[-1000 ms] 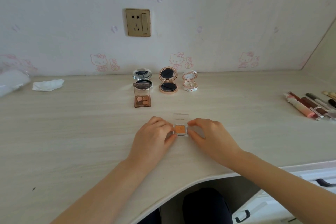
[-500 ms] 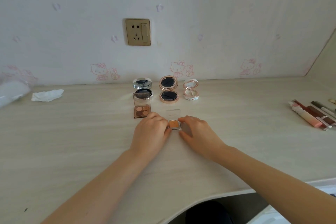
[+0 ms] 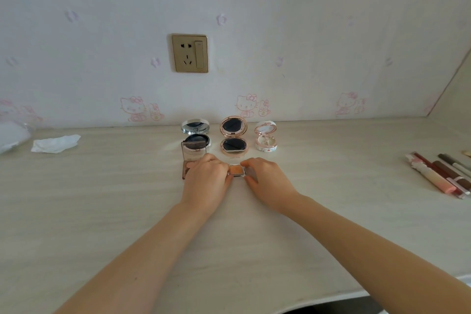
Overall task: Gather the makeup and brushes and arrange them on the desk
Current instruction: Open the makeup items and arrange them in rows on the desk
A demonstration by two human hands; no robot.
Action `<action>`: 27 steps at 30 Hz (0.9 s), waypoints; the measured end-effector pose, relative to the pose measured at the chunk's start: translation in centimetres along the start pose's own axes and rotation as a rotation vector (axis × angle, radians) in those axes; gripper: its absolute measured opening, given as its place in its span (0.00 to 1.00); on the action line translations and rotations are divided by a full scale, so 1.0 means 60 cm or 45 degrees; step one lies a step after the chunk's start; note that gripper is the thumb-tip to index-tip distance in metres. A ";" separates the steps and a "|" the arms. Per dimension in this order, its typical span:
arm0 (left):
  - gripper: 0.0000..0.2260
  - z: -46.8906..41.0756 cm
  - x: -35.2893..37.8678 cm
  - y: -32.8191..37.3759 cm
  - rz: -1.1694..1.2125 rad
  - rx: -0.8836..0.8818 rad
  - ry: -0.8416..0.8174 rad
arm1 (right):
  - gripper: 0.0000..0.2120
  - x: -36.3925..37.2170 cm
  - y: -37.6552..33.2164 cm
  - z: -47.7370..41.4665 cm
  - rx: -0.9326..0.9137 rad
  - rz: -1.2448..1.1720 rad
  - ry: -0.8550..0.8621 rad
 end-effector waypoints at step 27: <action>0.14 0.019 -0.005 0.146 0.080 0.239 -0.061 | 0.19 -0.085 0.089 0.129 0.140 0.400 0.011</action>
Point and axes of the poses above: each hand's wrist, its own z-axis away from the middle knuckle, its own x-axis out of the palm, y = z × x, the point moved 6 cm from there along -z, towards the middle knuckle, and after that the axes turned 12 degrees about -y, right-handed, at the moved point
